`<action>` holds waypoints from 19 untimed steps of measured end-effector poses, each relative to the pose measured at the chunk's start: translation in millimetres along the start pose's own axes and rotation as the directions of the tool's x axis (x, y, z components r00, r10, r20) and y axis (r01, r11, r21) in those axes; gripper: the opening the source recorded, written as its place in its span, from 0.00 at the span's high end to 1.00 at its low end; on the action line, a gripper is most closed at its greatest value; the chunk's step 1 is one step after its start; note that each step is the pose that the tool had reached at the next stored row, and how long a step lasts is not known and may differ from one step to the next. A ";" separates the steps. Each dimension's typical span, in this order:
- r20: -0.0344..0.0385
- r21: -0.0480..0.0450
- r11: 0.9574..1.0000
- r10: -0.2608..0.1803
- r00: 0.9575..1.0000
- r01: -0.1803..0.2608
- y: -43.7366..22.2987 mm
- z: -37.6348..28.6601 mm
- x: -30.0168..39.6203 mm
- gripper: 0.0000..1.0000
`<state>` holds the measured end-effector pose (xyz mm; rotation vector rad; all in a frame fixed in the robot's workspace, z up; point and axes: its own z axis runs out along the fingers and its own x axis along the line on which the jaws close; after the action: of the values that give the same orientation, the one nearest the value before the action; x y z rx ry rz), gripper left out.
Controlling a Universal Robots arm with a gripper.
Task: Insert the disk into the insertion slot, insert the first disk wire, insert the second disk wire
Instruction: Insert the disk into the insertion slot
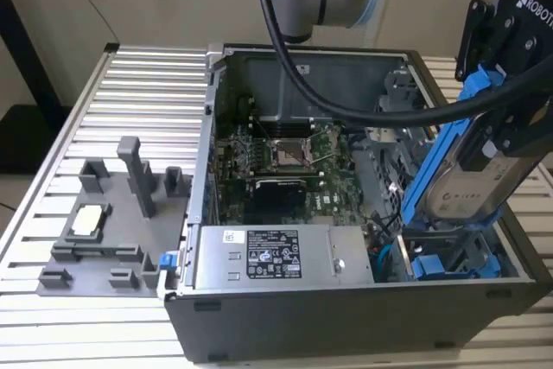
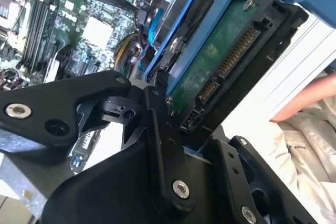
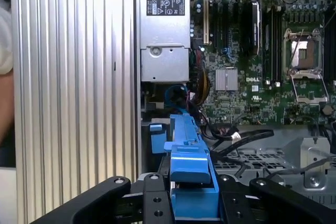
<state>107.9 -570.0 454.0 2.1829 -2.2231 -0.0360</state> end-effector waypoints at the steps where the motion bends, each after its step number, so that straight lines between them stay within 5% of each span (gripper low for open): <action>1: 0.000 0.000 1.000 0.000 1.000 0.000 -0.1 1.8 0.4 0.67; 19: 0.001 0.000 1.000 0.000 1.000 0.000 -4.7 24.9 5.3 0.67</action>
<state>111.7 -575.4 429.0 2.1835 -2.2235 -0.0372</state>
